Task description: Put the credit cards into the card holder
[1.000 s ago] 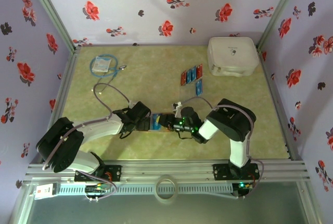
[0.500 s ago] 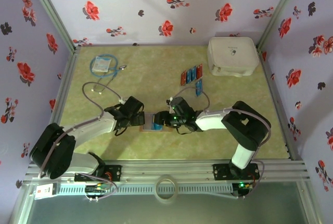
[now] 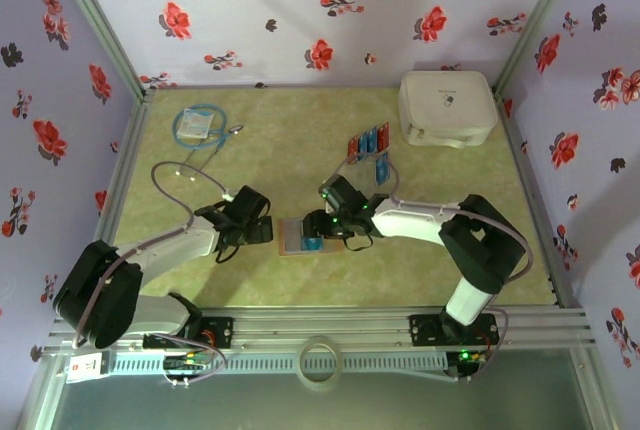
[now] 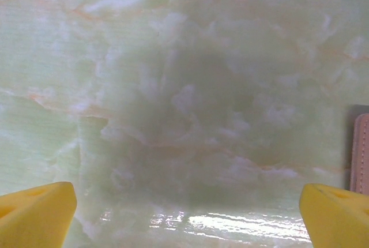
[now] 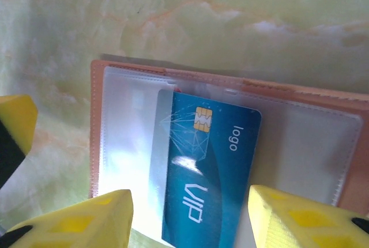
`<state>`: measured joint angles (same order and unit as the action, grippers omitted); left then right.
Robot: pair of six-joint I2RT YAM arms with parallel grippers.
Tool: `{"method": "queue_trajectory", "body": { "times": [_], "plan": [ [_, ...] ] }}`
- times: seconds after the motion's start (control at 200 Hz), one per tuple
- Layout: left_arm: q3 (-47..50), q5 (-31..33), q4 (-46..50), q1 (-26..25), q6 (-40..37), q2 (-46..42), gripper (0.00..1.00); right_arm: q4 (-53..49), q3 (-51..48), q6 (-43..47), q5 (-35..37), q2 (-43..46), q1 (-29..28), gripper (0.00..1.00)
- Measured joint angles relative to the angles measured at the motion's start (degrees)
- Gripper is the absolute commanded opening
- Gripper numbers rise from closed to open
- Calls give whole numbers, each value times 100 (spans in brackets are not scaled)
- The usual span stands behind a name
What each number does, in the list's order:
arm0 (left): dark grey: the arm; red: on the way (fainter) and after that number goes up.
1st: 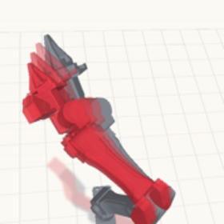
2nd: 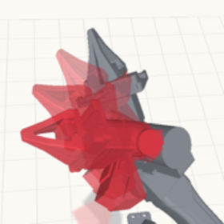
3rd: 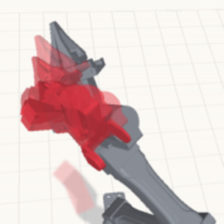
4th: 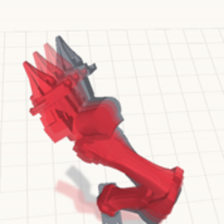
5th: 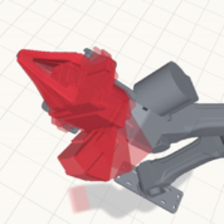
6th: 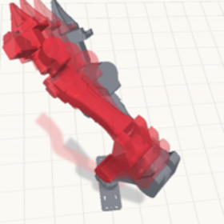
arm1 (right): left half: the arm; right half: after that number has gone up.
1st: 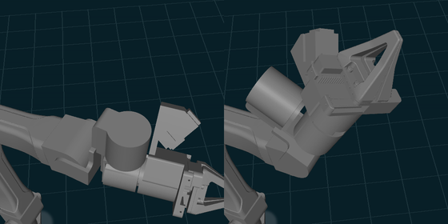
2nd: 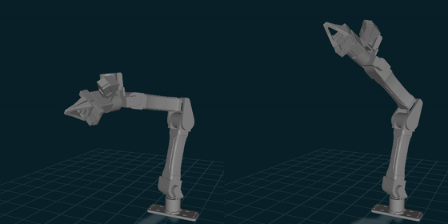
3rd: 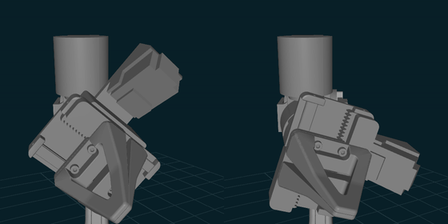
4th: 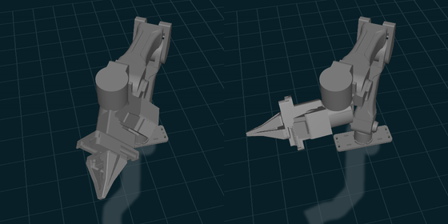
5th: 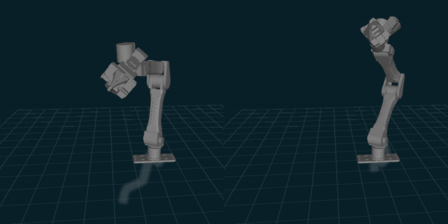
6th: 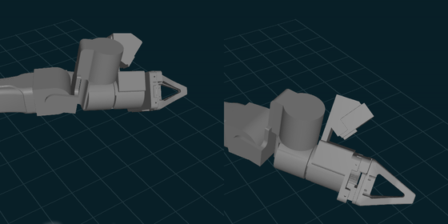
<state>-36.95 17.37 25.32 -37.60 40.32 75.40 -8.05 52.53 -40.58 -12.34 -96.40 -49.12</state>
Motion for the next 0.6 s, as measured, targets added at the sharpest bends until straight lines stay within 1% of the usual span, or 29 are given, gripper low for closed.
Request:
{"method": "queue_trajectory", "body": {
  "times": [0.045, 0.145, 0.245, 0.31, 0.445, 0.6],
  "plan": [
    [0, -9, 0, 0, -7, 4, 100, -146, 63, 72, 68, 0, 0, 42],
    [0, -52, -9, 0, -22, 59, 100, -470, 184, 234, 260, 0, 11, 20],
    [-2, -87, -17, 0, -22, 149, 100, -765, 317, 363, 470, -2, 11, 7],
    [-2, -96, -20, 0, -26, 216, 100, -929, 413, 450, 573, -11, 11, 4],
    [-17, -105, -20, -44, -37, 363, 100, -1064, 564, 546, 686, -92, 11, 2],
    [-133, -109, -22, -129, -39, 614, 100, -1134, 592, 573, 704, -258, 11, 0]
  ]
}}
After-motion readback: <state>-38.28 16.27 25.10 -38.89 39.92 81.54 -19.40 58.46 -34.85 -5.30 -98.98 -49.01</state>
